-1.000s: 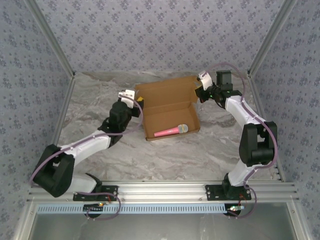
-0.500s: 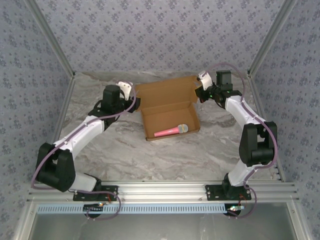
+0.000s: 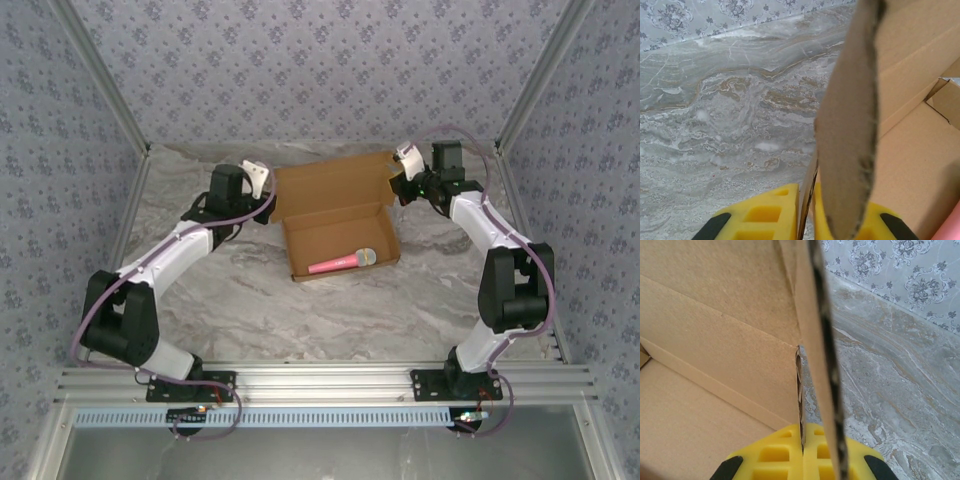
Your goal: Fold the paper box
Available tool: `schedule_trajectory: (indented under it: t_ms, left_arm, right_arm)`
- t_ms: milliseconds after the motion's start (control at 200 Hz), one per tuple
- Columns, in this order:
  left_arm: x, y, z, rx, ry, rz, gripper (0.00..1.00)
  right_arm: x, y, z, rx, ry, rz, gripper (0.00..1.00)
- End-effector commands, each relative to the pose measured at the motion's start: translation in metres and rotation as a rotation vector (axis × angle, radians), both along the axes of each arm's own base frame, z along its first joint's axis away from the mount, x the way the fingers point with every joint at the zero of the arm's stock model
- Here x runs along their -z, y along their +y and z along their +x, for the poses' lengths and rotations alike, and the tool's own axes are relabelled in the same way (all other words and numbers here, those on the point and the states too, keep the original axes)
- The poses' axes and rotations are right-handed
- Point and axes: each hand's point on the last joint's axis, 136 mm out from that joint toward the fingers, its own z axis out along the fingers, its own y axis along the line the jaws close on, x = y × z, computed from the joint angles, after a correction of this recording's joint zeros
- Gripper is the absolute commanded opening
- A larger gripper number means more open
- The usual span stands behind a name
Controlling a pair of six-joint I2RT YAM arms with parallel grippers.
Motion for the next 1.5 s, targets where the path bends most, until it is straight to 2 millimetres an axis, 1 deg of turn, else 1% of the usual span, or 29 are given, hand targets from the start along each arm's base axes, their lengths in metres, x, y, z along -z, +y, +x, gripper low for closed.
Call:
schedule_trajectory:
  t_ms: [0, 115, 275, 440, 535, 635, 640, 645, 650, 665, 785, 999, 1174, 1249, 1424, 1499]
  left_arm:
    - [-0.014, -0.006, 0.008, 0.020, -0.021, -0.023, 0.09]
    - [-0.015, -0.010, 0.008, 0.026, -0.003, -0.046, 0.00]
    - [-0.024, -0.010, 0.011, -0.027, 0.009, -0.101, 0.00]
    - [-0.043, -0.010, 0.011, -0.137, -0.048, -0.146, 0.00]
    - [-0.054, -0.014, 0.010, -0.199, -0.097, -0.184, 0.00]
    - [-0.059, -0.018, 0.008, -0.268, -0.128, -0.213, 0.00]
    - [-0.058, -0.018, 0.008, -0.270, -0.128, -0.214, 0.00]
    - [-0.058, -0.018, 0.008, -0.273, -0.130, -0.214, 0.00]
    - [-0.058, -0.018, 0.008, -0.277, -0.131, -0.216, 0.00]
    - [-0.058, -0.019, 0.008, -0.285, -0.133, -0.220, 0.00]
    - [-0.056, -0.022, 0.007, -0.356, -0.159, -0.245, 0.00]
    - [-0.048, -0.019, 0.005, -0.468, -0.149, -0.362, 0.00]
    - [-0.036, -0.015, -0.005, -0.547, -0.172, -0.390, 0.00]
    - [-0.031, -0.014, -0.010, -0.572, -0.180, -0.394, 0.00]
    - [-0.022, -0.016, -0.026, -0.596, -0.232, -0.421, 0.00]
    - [-0.018, -0.018, -0.032, -0.587, -0.255, -0.427, 0.00]
  right_arm:
    - [-0.023, 0.002, -0.001, 0.013, -0.048, 0.016, 0.00]
    - [-0.024, 0.004, -0.001, 0.029, -0.038, 0.031, 0.00]
    - [-0.026, 0.009, -0.003, 0.099, -0.038, 0.021, 0.00]
    - [-0.036, 0.012, -0.003, 0.218, -0.073, 0.022, 0.00]
    - [-0.042, 0.013, -0.002, 0.301, -0.093, 0.046, 0.00]
    - [-0.050, 0.014, 0.002, 0.389, -0.099, 0.114, 0.00]
    - [-0.051, 0.014, 0.002, 0.393, -0.100, 0.117, 0.00]
    - [-0.043, 0.013, 0.000, 0.397, -0.085, 0.112, 0.00]
    - [-0.040, 0.013, -0.001, 0.399, -0.078, 0.109, 0.00]
    - [-0.035, 0.013, -0.002, 0.410, -0.069, 0.110, 0.00]
    - [-0.032, 0.018, -0.003, 0.481, -0.055, 0.163, 0.00]
    - [-0.022, 0.020, -0.004, 0.566, -0.028, 0.244, 0.00]
    - [-0.011, 0.023, -0.009, 0.555, -0.020, 0.261, 0.00]
    - [-0.009, 0.021, -0.012, 0.556, -0.026, 0.263, 0.00]
    - [-0.007, 0.026, -0.021, 0.527, -0.049, 0.313, 0.00]
    - [-0.003, 0.025, -0.026, 0.521, -0.060, 0.322, 0.00]
